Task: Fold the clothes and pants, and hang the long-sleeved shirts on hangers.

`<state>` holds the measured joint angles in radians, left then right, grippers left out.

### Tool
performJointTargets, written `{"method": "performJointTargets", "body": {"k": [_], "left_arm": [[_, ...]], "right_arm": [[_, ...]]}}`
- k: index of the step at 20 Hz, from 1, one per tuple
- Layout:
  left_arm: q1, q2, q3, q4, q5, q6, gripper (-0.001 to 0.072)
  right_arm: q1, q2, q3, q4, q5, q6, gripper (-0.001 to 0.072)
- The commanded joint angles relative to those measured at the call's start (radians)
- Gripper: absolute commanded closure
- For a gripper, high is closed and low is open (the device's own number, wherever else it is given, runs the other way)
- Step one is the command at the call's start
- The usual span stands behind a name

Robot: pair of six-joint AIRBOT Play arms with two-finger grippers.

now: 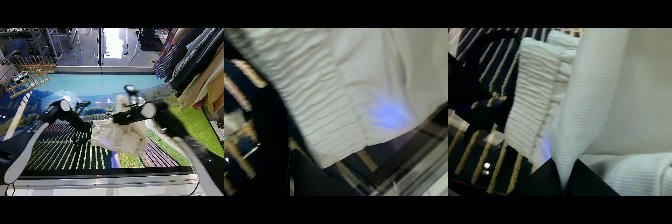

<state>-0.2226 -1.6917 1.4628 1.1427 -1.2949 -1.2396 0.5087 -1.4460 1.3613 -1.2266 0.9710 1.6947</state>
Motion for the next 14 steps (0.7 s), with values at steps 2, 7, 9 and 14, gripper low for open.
{"method": "performJointTargets", "body": {"k": [2,7,9,14], "left_arm": [[0.225,0.163,0.002,0.105,-0.104,-0.062,0.0696],[0.336,0.236,0.002,-0.152,-0.135,0.022,0.0696],[0.295,0.228,0.002,-0.226,-0.134,0.079,0.0696],[0.107,0.136,0.0,-0.277,-0.026,0.149,0.0696]], "right_arm": [[0.195,-0.262,0.032,0.135,-0.201,-0.076,0.0692],[0.152,-0.304,0.246,0.141,-0.067,-0.163,0.0286],[0.016,-0.23,0.288,0.063,0.066,-0.14,0.0285],[-0.395,-0.015,0.05,0.07,0.267,-0.153,0.0223]]}}
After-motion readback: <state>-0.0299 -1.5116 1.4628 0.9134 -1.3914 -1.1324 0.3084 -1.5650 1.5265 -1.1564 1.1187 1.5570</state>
